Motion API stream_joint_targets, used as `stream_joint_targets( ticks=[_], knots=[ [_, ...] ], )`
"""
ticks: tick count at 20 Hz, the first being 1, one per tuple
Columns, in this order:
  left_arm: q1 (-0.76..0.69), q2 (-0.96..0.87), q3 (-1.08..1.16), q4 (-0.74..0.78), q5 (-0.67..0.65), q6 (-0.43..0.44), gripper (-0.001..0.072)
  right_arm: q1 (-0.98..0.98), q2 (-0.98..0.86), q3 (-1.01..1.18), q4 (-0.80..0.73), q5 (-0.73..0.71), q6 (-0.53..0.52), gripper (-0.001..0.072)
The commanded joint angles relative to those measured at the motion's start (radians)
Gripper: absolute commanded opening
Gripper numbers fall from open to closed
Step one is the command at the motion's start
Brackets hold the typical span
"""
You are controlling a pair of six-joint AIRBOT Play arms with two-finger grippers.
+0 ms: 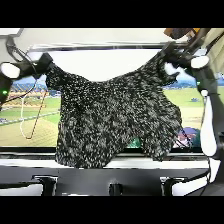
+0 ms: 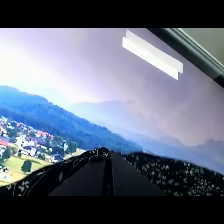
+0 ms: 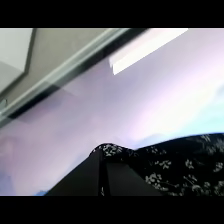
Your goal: Fold the clothes and pants, and hang the long-sleeved shirts on hangers.
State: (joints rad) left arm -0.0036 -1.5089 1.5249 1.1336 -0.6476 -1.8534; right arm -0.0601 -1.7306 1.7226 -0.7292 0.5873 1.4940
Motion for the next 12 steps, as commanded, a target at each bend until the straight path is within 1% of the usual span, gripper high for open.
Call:
stream_joint_targets(
  ticks=[1,3,4,6,7,8,10,11,12],
  knots=[
    [-0.004,-0.104,-0.003,-0.046,-0.02,0.01,0.0022,0.021,-0.069,0.001,-0.085,0.152,0.026,0.009],
    [-0.004,-0.12,-0.003,-0.047,-0.074,0.01,0.0022,-0.002,-0.054,0.001,-0.102,0.237,0.077,0.03],
    [-0.004,-0.121,-0.003,-0.047,-0.097,0.01,0.0022,-0.02,-0.035,0.001,-0.102,0.3,0.085,0.0351],
    [-0.002,-0.116,-0.003,-0.047,-0.134,0.01,0.0022,-0.076,0.021,0.001,-0.105,0.464,0.084,0.0389],
    [-0.002,-0.114,-0.003,-0.047,-0.154,0.011,0.0022,-0.108,0.056,0.001,-0.12,0.553,0.077,0.0444],
    [0.0,-0.113,-0.003,-0.047,-0.177,0.011,0.0022,-0.142,0.098,0.0,-0.168,0.654,0.049,0.0457],
    [0.005,-0.11,-0.003,-0.047,-0.227,0.011,0.0022,-0.192,0.182,-0.012,-0.348,0.829,0.013,0.046],
    [0.009,-0.109,-0.003,-0.047,-0.249,0.011,0.0023,-0.21,0.229,-0.045,-0.418,0.876,0.006,0.046],
    [0.013,-0.107,-0.003,-0.046,-0.272,0.011,0.0022,-0.24,0.293,-0.118,-0.409,0.87,0.033,0.0461]
  ],
)
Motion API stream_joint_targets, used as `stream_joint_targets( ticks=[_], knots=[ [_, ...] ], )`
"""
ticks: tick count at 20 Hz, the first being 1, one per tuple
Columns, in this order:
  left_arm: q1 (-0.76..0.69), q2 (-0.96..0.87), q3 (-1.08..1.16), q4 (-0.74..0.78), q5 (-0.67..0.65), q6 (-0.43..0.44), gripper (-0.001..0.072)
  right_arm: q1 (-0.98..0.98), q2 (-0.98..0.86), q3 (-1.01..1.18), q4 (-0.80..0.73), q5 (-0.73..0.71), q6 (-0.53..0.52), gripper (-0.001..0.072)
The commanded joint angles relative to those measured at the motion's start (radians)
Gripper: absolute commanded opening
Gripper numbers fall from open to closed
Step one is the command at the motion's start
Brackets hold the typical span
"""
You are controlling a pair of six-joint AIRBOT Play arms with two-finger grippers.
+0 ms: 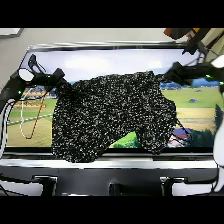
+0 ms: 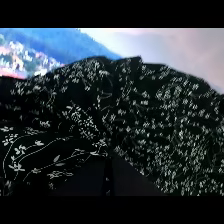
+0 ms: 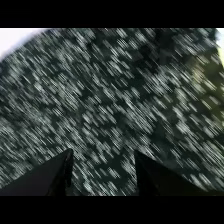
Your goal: Fold the clothes and pants, and hang the long-sleeved shirts on hangers.
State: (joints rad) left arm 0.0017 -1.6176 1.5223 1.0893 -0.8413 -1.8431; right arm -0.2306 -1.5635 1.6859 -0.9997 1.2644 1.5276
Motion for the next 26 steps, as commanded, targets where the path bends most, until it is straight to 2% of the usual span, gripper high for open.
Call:
stream_joint_targets(
  ticks=[1,4,6,9,11,14,17,22,25,26],
  knots=[
    [0.014,0.003,0.0,-0.002,-0.098,0.002,0.0023,-0.085,0.189,-0.171,-0.1,0.174,0.005,0.0462],
    [0.026,0.006,0.0,-0.001,-0.129,0.004,0.0023,-0.034,0.392,-0.546,0.032,0.111,0.037,0.0507],
    [0.03,0.006,0.0,-0.001,-0.127,0.004,0.0023,0.074,0.517,-0.809,0.118,-0.01,0.101,0.0667],
    [0.03,0.006,0.0,-0.001,-0.127,0.004,0.0023,0.33,0.625,-1.113,0.269,-0.282,0.204,0.067],
    [0.03,0.006,0.0,-0.001,-0.127,0.004,0.0023,0.519,0.619,-1.207,0.381,-0.463,0.231,0.067],
    [0.03,0.006,0.0,0.0,-0.127,0.004,0.0023,0.786,0.532,-1.222,0.501,-0.7,0.273,0.0668],
    [0.03,0.006,0.0,0.003,-0.112,0.004,0.0023,0.972,0.396,-1.201,0.636,-0.843,0.275,0.0667],
    [0.03,0.006,0.0,0.002,-0.076,0.003,0.0022,1.121,0.241,-1.053,0.674,-0.897,0.199,0.0653],
    [0.03,0.006,0.0,0.002,-0.067,0.003,0.0023,1.121,0.165,-0.997,0.676,-0.902,0.204,0.0647],
    [0.03,0.007,0.0,0.002,-0.066,0.003,0.0023,1.121,0.148,-0.988,0.675,-0.902,0.208,0.0561]
  ],
)
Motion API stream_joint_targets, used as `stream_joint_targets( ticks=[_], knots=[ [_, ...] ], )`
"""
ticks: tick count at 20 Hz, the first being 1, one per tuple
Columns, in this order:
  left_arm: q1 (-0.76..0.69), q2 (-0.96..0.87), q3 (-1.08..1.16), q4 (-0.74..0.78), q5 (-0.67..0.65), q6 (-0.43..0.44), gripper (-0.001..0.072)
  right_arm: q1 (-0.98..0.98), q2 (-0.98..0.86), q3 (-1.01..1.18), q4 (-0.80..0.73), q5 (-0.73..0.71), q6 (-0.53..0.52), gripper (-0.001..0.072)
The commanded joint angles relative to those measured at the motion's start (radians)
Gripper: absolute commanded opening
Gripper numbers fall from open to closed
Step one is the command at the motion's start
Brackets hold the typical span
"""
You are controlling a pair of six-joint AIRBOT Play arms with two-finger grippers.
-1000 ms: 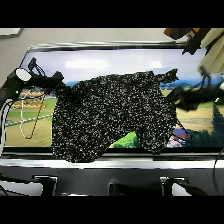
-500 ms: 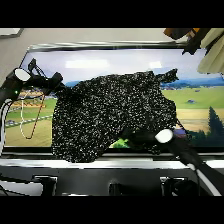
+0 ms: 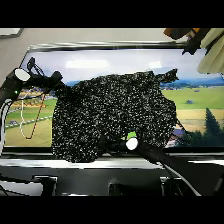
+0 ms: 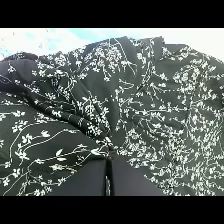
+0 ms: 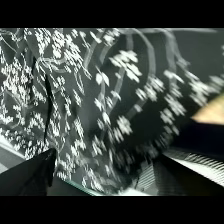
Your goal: Fold the clothes and pants, and hang the long-sleeved shirts on hangers.
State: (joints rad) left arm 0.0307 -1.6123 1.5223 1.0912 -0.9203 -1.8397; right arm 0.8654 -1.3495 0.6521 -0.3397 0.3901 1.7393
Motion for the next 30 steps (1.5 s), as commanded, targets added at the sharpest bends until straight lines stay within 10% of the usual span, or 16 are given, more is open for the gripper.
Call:
stream_joint_targets(
  ticks=[1,2,9,16,23,30],
  knots=[
    [0.001,0.003,0.0,0.0,0.012,-0.001,0.0022,0.025,-0.07,0.054,0.014,-0.023,-0.025,0.0239],
    [0.001,0.005,0.0,-0.001,0.013,-0.003,0.0022,0.024,-0.058,0.063,0.012,-0.018,-0.064,0.0043],
    [0.034,0.082,0.138,-0.024,0.066,-0.003,0.0022,-0.449,0.31,0.179,-0.297,0.167,0.018,0.0036],
    [0.078,0.342,0.342,-0.12,0.271,-0.002,0.0023,-0.909,0.475,0.812,-0.458,0.536,-0.112,0.0037],
    [0.088,0.755,0.345,-0.057,0.455,0.001,0.0023,-0.961,0.481,1.446,-0.636,0.624,-0.124,0.0038],
    [0.088,0.963,0.344,0.114,0.438,0.0,0.0022,-0.961,0.615,1.468,-0.702,0.626,-0.036,0.0038]
  ],
)
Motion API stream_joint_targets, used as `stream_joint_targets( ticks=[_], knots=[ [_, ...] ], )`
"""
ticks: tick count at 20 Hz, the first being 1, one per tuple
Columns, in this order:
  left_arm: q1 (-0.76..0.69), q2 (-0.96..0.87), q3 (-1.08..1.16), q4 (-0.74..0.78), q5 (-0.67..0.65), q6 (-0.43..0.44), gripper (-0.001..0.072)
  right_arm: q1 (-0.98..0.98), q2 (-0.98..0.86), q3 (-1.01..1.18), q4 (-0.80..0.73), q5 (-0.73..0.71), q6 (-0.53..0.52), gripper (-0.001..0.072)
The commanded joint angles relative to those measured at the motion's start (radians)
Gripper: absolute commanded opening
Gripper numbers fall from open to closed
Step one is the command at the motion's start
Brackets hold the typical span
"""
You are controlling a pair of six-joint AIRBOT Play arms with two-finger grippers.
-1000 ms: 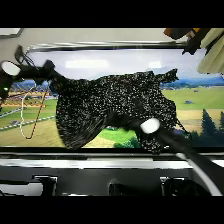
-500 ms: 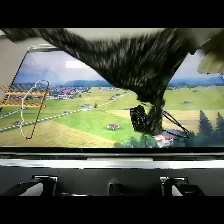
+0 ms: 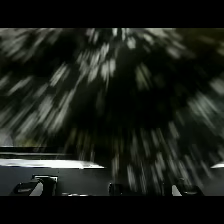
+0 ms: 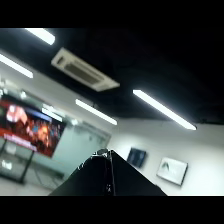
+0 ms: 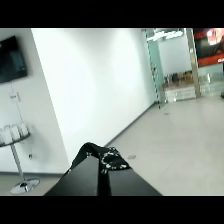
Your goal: Fold the clothes and pants, and hang the long-sleeved shirts on hangers.
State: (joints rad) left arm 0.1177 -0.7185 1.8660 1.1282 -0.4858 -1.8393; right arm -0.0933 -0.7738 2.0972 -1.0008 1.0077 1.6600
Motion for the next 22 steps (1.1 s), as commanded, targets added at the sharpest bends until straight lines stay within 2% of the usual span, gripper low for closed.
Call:
stream_joint_targets(
  ticks=[1,4,6,9,12,14,17,20,22],
  knots=[
    [0.001,0.07,0.0,0.081,0.004,0.0,0.0022,-0.002,0.042,0.023,-0.044,0.003,0.062,0.0038],
    [0.001,0.021,0.0,0.081,0.004,0.0,0.0022,-0.002,0.006,0.023,-0.077,0.039,0.146,0.0038],
    [0.001,-0.055,0.0,0.081,0.003,0.001,0.0022,-0.002,-0.058,0.021,-0.1,0.117,0.235,0.0038],
    [-0.01,-0.242,0.0,0.079,0.004,0.037,0.0021,-0.002,-0.223,0.018,-0.101,0.278,0.348,0.0038],
    [-0.081,-0.494,0.0,0.08,0.032,0.107,0.0022,-0.002,-0.436,0.004,-0.097,0.383,0.369,0.0038],
    [-0.138,-0.667,0.0,0.08,0.071,0.153,0.0022,-0.002,-0.565,-0.072,-0.09,0.362,0.372,0.0039],
    [-0.208,-0.921,0.001,0.08,0.09,0.156,0.0023,-0.002,-0.769,-0.176,-0.089,0.287,0.367,0.0039],
    [-0.244,-1.102,0.001,0.076,0.008,0.15,0.0022,0.006,-0.992,-0.184,-0.072,0.205,0.368,0.004],
    [-0.253,-1.174,0.001,0.076,-0.077,0.111,0.0022,0.026,-1.102,-0.184,-0.047,0.144,0.369,0.004]
  ],
)
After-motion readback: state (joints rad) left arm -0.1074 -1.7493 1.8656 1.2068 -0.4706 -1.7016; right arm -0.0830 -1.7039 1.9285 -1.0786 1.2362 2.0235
